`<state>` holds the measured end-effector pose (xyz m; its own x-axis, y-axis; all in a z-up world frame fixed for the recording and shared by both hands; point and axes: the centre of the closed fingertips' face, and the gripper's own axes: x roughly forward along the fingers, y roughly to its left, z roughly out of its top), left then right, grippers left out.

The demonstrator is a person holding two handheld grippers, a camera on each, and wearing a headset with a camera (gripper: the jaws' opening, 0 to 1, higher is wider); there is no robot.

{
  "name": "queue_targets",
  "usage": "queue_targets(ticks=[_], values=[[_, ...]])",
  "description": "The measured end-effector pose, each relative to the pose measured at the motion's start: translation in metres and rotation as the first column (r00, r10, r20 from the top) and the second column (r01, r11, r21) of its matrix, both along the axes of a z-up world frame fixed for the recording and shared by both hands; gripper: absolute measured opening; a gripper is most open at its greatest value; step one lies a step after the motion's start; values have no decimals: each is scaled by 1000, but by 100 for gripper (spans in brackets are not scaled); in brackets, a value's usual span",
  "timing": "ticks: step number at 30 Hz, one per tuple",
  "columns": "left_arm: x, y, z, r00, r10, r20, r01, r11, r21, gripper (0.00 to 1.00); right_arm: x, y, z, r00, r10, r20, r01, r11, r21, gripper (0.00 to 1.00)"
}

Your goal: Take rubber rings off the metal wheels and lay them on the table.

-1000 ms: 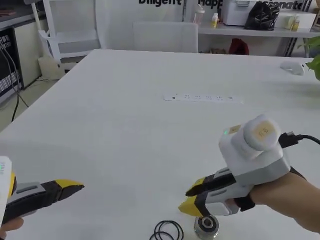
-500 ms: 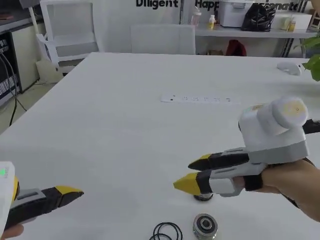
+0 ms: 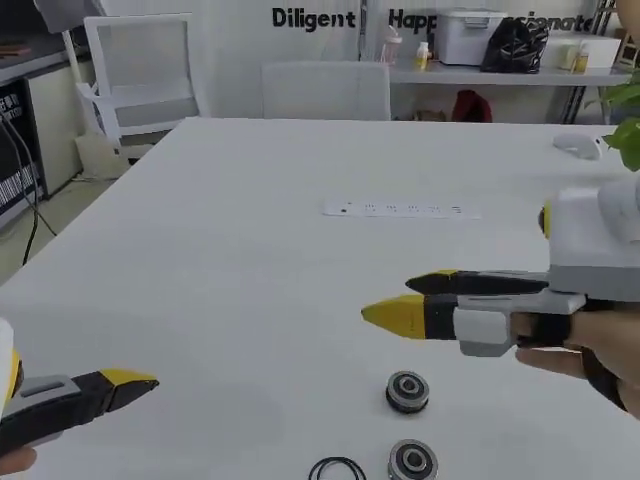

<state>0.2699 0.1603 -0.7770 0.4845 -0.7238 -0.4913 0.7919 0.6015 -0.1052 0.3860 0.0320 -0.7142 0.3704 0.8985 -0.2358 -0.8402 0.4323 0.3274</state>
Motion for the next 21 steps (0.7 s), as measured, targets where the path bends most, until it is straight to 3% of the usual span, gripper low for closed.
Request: queue_targets(ticks=[7,10,14,17,21], values=[[5,-3,12,1000,-9,25,9,1000,-5,100,13,-19,12,997,-68,31,67,997,37,70],[7,-4,16,999,-14,35,14,1000,-2,100,18,-28,12,995,-96,11,96,994,51,72],[11,-6,21,999,-21,50,20,1000,22,100,24,-35,13,992,-123,19,122,991,51,78],[13,-12,28,996,-45,78,41,998,43,100,27,-39,12,990,-139,28,138,989,45,80],[21,-20,46,990,-60,128,56,998,34,100,30,-43,11,988,-152,35,151,988,43,82]])
